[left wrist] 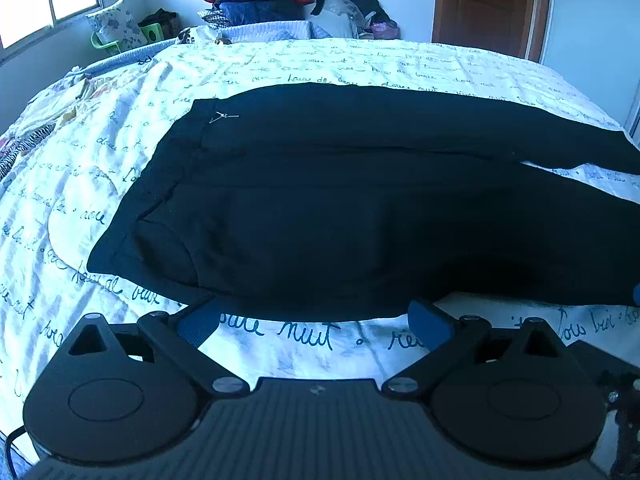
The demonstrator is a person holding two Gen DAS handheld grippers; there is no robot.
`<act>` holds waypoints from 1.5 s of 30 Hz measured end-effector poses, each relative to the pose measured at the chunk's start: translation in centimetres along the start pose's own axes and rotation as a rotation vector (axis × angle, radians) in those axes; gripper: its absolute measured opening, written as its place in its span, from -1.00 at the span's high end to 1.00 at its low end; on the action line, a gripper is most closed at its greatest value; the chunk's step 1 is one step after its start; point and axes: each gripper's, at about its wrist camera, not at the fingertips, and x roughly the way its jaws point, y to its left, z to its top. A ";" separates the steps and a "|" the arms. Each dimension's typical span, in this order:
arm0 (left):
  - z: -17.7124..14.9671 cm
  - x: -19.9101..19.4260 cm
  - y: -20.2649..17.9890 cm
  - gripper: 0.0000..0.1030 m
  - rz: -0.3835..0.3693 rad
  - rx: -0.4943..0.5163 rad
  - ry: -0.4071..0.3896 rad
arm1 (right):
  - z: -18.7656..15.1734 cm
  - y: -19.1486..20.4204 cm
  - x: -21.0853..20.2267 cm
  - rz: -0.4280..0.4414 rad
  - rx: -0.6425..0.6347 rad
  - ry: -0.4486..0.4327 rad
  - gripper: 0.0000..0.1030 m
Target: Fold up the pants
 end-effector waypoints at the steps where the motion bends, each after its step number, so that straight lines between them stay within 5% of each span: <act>1: 0.0 0.0 0.0 -0.95 0.006 0.003 -0.001 | 0.0 -0.1 0.0 0.000 0.008 -0.005 -1.00; 13: 0.0 0.4 0.0 -0.95 0.013 0.013 0.004 | 1.3 -1.0 -0.5 0.029 0.028 -0.073 -1.00; 18: 0.7 0.0 0.8 -0.95 -0.024 0.013 0.003 | 3.1 -0.2 0.0 0.051 -0.099 -0.108 -0.99; 23: 2.9 -0.1 2.8 -0.95 0.030 0.018 -0.043 | 6.8 0.3 1.6 0.111 -0.229 -0.188 -1.00; 28: 6.4 1.3 6.6 -0.95 0.009 -0.103 -0.016 | 12.1 1.8 7.0 0.165 -0.431 -0.157 -1.00; 34: 10.5 3.1 9.5 -0.94 0.001 -0.162 -0.028 | 18.7 1.7 16.5 0.275 -0.410 -0.060 -1.00; 40: 13.8 6.1 11.1 -0.95 0.076 -0.167 -0.028 | 21.5 3.8 25.1 0.223 -0.554 -0.031 -0.99; 45: 16.1 8.5 12.5 -0.95 0.079 -0.189 0.008 | 23.6 4.7 30.2 0.296 -0.602 -0.020 -0.87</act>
